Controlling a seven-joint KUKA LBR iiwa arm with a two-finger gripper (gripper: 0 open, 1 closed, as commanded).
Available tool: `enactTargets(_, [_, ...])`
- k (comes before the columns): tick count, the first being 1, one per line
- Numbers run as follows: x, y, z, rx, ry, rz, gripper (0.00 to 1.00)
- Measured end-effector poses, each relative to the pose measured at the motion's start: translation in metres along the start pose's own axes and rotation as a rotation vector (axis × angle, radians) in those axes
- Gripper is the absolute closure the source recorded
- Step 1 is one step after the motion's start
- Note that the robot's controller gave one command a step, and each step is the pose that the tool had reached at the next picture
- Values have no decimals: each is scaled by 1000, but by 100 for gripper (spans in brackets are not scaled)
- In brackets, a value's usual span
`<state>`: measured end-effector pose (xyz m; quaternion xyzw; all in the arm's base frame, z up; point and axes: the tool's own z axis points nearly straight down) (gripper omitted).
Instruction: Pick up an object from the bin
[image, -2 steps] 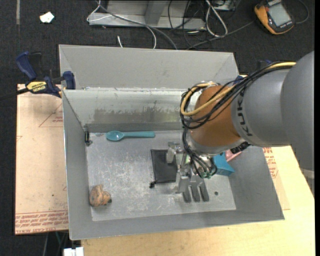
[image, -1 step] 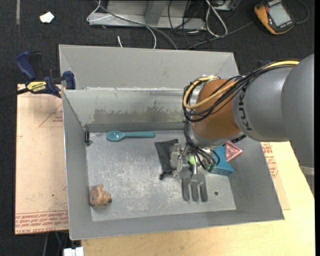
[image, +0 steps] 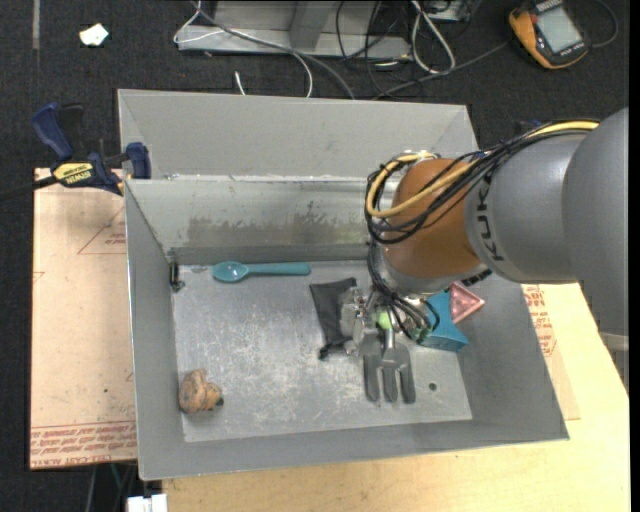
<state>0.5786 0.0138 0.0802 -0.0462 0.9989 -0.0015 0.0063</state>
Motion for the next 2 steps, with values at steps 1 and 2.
enactTargets(1, [3,0,-64,0,5,-12,100])
enactTargets(2, [4,10,-170,-2,6,30,100])
